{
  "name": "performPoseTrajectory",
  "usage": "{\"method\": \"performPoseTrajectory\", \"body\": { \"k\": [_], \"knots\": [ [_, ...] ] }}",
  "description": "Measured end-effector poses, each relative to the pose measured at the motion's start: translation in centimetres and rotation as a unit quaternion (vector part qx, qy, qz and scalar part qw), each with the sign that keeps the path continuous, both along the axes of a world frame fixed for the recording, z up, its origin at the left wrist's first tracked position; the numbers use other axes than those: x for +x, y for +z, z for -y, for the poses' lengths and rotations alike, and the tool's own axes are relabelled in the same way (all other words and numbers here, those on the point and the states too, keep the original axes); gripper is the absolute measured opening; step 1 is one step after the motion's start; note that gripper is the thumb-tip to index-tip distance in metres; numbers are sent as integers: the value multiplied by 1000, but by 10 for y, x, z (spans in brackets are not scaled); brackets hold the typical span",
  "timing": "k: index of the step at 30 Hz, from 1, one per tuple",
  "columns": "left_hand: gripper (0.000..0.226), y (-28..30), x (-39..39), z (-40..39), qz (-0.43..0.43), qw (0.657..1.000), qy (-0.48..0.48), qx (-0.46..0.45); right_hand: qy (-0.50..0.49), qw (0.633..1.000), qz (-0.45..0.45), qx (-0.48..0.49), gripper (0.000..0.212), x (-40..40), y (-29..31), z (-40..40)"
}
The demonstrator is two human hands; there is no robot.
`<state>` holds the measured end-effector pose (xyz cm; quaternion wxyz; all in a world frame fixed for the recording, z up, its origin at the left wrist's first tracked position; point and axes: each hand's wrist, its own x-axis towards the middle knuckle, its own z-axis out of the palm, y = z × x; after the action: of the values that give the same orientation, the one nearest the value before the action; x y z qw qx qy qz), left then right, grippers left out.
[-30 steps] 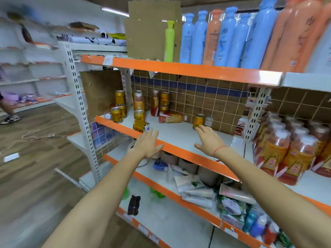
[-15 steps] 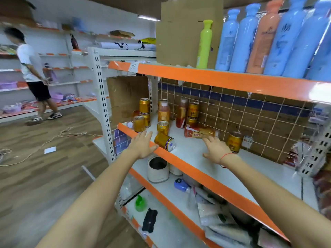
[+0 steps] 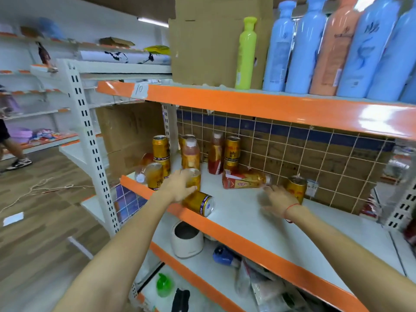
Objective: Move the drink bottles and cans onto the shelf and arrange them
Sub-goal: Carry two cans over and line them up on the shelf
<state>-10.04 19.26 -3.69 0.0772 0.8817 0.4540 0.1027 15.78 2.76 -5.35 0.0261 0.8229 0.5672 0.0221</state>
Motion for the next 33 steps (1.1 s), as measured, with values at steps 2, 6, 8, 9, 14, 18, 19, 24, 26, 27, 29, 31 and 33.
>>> {"method": "performPoseTrajectory", "body": {
  "k": [2,6,8,9,14,18,19,24,26,27,29,31,33],
  "knots": [
    [70,3,8,-20,-12,1000,-11,6,-22,1000,-3,-1,68,5,-1,-7],
    [70,3,23,-47,-34,999,-41,12,-64,998,-2,3,67,8,-5,-17],
    [72,-1,29,-57,-44,997,-56,16,-78,997,-7,11,66,7,-7,-20],
    [71,-3,32,-61,-46,997,-65,13,-85,996,-11,13,64,5,-8,-20],
    [72,-17,44,-74,-57,994,-88,-3,-112,993,-20,18,61,3,-19,-20],
    [74,-25,52,-79,-37,996,-82,-11,-127,991,-19,28,57,5,-25,-15],
    [74,-27,53,-80,-28,997,-75,-5,-128,991,-16,33,56,7,-26,-13],
    [75,-34,55,-96,38,998,-10,-43,-129,991,-12,44,54,14,-27,-6],
    [73,-31,55,-100,68,996,13,-64,-128,991,-8,45,54,18,-25,-6],
    [71,-29,55,-101,75,995,15,-68,-127,991,-7,46,54,21,-24,-6],
    [65,-23,56,-103,89,992,15,-82,-122,991,-4,50,54,25,-22,-8],
    [62,-21,58,-102,102,989,6,-104,-117,991,-8,56,54,29,-19,-12],
    [66,-21,65,-97,116,985,-15,-130,-115,991,-10,62,53,33,-16,-16]
  ]
}}
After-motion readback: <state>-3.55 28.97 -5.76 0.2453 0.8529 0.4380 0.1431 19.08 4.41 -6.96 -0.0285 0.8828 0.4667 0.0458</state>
